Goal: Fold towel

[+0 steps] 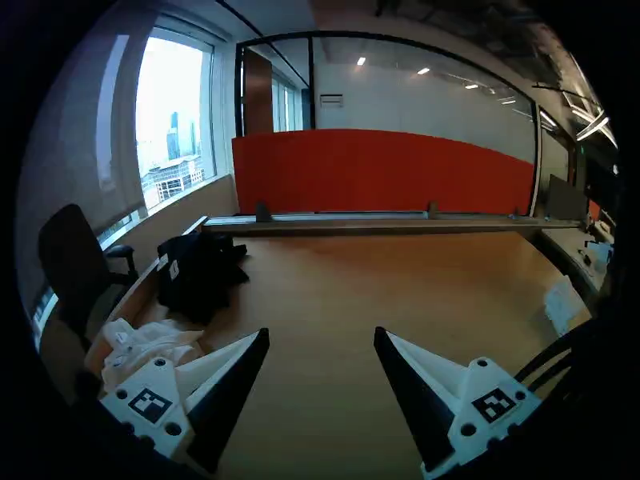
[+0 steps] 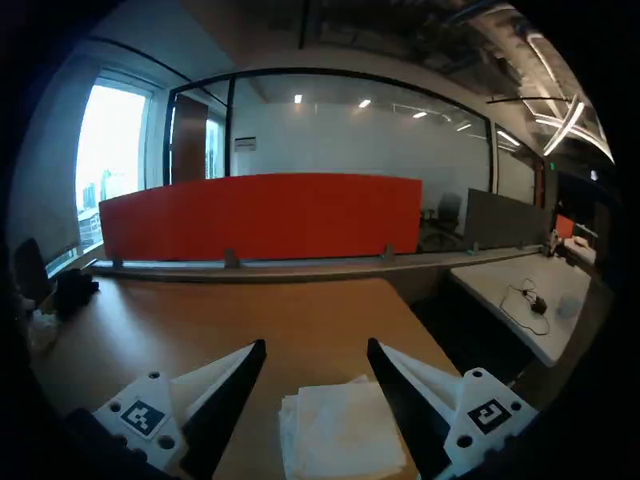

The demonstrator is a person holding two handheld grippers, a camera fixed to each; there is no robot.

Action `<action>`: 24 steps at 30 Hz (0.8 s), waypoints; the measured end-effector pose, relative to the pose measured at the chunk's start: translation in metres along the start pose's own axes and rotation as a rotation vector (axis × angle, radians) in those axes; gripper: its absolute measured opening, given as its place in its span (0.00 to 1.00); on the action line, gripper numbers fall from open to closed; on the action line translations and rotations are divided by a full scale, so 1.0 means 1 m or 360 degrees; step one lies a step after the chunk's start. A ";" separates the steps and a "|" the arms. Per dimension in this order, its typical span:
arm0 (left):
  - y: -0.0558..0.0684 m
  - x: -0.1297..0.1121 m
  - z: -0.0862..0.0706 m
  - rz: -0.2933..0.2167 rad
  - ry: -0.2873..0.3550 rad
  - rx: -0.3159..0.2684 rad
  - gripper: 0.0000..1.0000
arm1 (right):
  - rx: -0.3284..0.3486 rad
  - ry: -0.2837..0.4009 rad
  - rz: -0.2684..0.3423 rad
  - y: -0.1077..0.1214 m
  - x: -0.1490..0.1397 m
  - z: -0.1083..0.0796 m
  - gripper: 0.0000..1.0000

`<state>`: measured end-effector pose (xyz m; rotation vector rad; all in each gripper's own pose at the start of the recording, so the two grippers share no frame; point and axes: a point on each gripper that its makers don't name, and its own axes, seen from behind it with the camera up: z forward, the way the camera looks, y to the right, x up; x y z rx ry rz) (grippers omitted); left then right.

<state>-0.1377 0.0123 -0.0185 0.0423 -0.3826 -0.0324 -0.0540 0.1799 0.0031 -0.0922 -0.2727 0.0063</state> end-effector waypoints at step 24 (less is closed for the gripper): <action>-0.005 0.064 0.010 0.0023 0.0251 -0.0029 0.97 | 0.0126 0.0197 -0.0041 -0.099 0.055 -0.007 0.99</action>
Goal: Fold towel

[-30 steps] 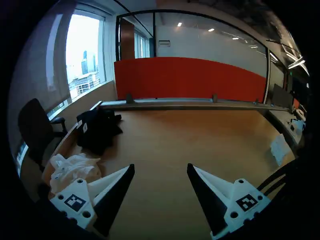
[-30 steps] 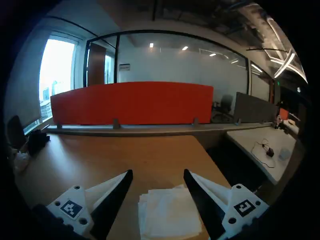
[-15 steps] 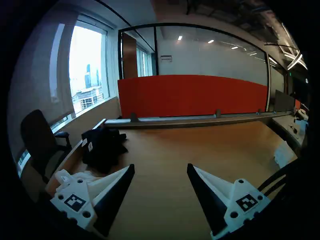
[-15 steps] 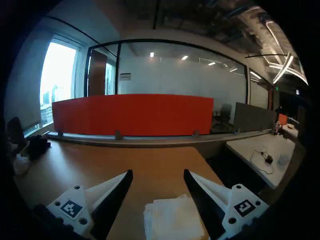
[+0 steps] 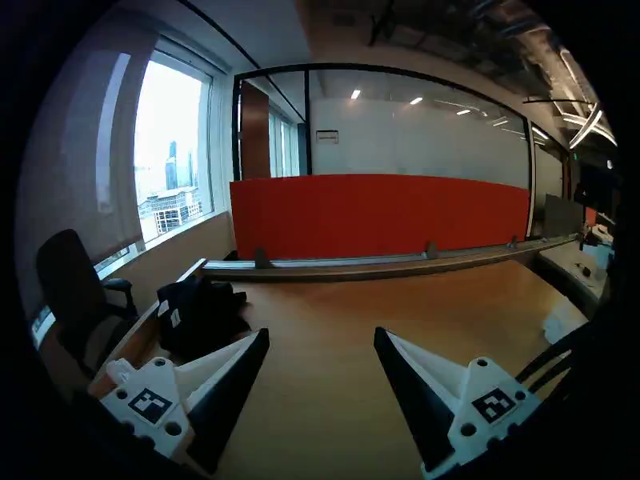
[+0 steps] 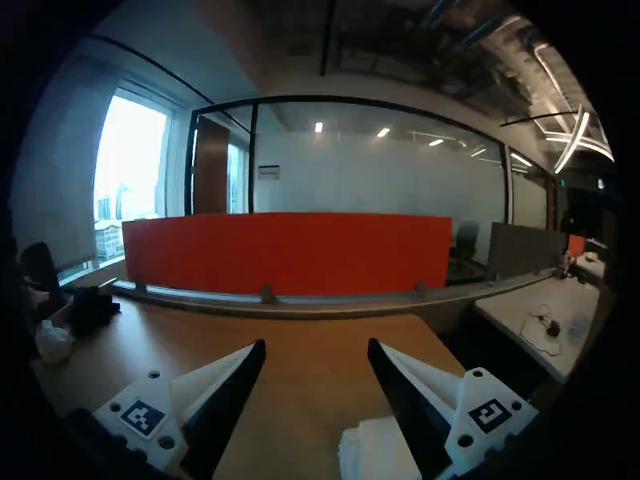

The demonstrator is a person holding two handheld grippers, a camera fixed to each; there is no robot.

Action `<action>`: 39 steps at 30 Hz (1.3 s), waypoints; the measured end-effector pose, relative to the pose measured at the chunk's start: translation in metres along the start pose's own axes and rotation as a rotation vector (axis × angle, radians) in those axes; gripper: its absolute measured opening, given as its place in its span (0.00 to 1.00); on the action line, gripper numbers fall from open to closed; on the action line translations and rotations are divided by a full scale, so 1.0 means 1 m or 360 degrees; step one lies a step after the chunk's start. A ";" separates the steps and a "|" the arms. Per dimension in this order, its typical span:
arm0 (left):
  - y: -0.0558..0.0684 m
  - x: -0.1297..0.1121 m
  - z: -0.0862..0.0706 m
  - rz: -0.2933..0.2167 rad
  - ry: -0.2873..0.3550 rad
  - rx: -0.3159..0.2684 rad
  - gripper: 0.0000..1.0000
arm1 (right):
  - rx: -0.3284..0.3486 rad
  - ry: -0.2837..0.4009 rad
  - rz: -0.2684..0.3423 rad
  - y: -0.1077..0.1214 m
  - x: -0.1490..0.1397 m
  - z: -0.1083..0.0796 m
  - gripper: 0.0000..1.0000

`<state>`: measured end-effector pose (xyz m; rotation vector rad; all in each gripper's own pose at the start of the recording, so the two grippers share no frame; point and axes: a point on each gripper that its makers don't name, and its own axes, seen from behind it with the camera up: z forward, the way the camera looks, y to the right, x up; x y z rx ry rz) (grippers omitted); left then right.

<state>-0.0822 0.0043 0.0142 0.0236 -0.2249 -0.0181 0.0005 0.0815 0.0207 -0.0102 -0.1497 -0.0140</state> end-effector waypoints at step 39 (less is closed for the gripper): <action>-0.003 0.019 0.010 0.0025 0.0144 -0.0074 0.97 | 0.0067 0.0053 -0.0025 -0.101 0.027 0.003 0.99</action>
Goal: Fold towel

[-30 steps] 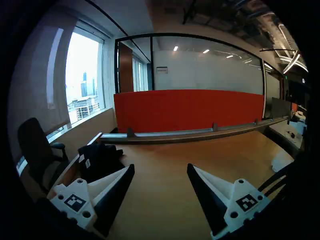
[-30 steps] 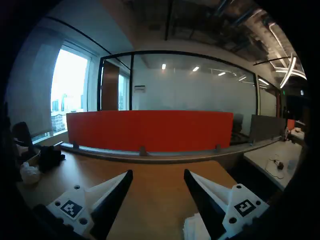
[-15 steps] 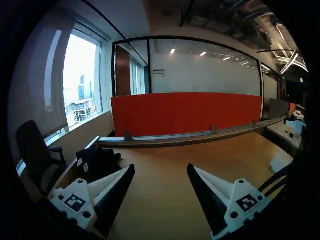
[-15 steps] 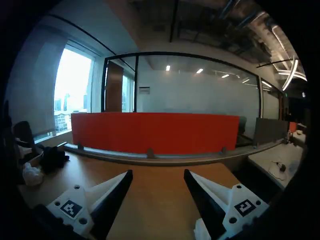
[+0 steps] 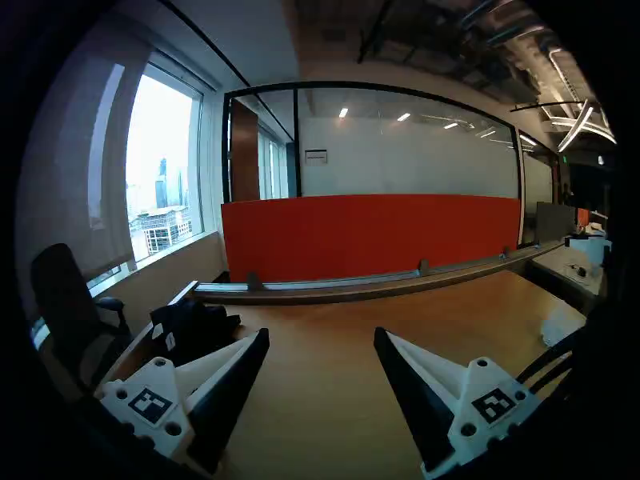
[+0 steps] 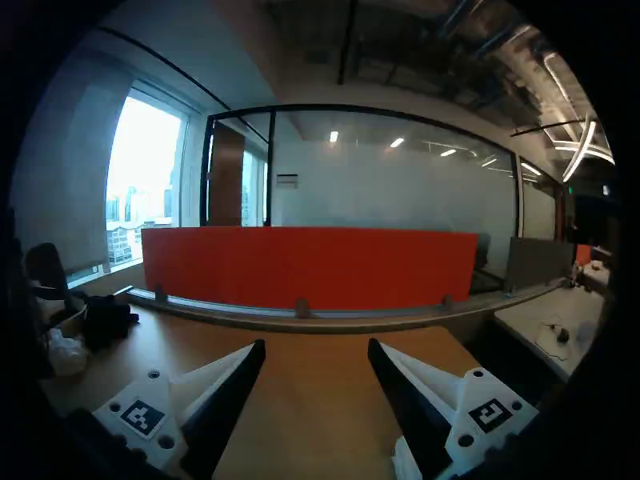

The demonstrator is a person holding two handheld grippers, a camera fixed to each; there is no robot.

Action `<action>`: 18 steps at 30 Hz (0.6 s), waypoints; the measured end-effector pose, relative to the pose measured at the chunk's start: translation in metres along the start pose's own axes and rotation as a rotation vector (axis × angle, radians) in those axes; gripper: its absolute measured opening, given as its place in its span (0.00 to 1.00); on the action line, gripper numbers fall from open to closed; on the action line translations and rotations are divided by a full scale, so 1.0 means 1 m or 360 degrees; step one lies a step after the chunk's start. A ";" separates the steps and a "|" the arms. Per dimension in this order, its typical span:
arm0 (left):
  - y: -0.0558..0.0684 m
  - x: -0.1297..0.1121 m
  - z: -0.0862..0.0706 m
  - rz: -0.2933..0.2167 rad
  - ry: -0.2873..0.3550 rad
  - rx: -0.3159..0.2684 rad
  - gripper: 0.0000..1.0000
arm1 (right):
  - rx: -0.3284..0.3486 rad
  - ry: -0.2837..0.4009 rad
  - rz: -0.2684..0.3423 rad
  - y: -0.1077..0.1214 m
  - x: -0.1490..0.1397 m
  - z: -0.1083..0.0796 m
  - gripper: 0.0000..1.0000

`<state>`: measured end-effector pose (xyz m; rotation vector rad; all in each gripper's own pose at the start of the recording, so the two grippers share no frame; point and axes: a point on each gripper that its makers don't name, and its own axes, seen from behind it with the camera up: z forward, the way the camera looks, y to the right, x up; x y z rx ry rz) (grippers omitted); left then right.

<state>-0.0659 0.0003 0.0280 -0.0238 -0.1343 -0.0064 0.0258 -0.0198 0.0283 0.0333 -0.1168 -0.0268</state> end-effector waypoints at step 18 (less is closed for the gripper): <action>-0.014 -0.023 0.004 -0.0029 0.0122 0.0055 0.97 | 0.0031 0.0057 0.0037 -0.034 0.017 -0.004 1.00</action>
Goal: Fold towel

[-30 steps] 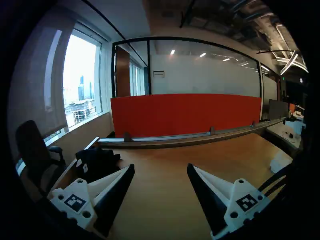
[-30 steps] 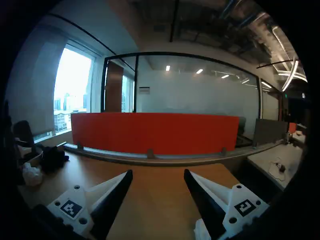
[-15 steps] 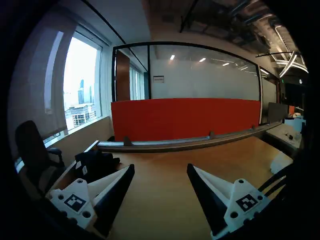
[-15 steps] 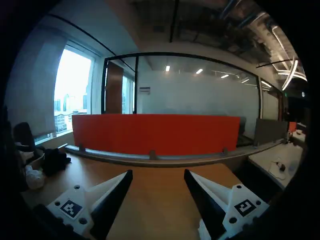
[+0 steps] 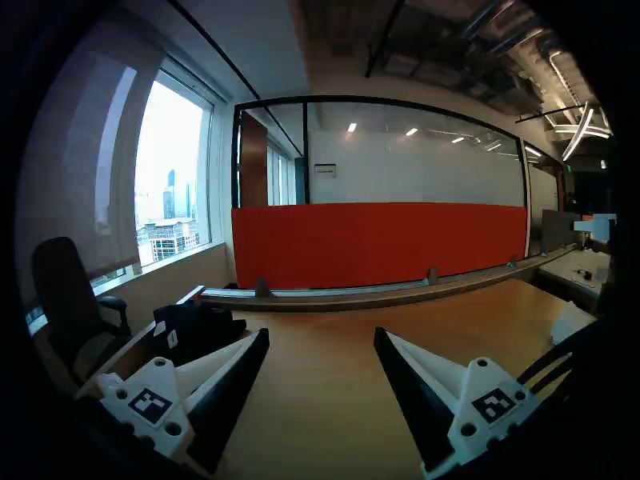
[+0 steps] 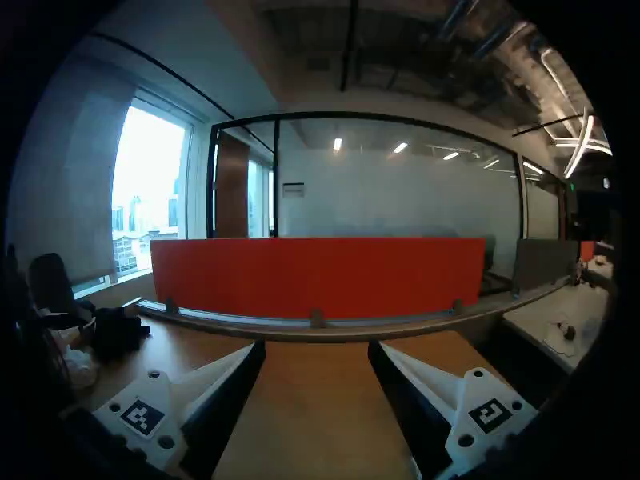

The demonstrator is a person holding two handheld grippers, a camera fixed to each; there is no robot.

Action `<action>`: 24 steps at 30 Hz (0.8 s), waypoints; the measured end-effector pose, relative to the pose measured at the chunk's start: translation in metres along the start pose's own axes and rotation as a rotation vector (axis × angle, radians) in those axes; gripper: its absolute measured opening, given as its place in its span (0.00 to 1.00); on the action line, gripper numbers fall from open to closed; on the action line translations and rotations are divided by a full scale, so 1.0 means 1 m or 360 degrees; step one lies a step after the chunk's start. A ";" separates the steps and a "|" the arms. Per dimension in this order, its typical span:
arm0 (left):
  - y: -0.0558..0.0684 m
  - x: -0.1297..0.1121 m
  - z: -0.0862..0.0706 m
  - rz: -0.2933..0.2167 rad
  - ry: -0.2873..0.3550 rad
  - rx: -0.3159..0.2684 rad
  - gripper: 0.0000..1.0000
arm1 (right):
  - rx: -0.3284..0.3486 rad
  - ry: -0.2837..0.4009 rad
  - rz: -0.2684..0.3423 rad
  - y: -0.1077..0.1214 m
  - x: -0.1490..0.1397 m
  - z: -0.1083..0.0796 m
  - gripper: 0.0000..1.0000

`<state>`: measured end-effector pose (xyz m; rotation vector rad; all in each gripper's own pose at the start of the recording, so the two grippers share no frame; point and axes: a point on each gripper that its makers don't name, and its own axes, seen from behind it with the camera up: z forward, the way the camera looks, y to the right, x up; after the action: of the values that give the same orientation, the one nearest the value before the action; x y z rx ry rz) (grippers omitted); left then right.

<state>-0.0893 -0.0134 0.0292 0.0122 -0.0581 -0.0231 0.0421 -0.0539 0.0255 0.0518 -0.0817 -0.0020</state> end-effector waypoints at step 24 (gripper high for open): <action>-0.004 -0.063 0.004 0.0034 0.0159 0.0037 0.97 | -0.0031 0.0015 0.0005 -0.013 -0.037 0.001 1.00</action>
<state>-0.1526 -0.0163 0.0299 0.0360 0.0414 -0.0006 0.0049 -0.0666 0.0229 0.0321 -0.0721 0.0006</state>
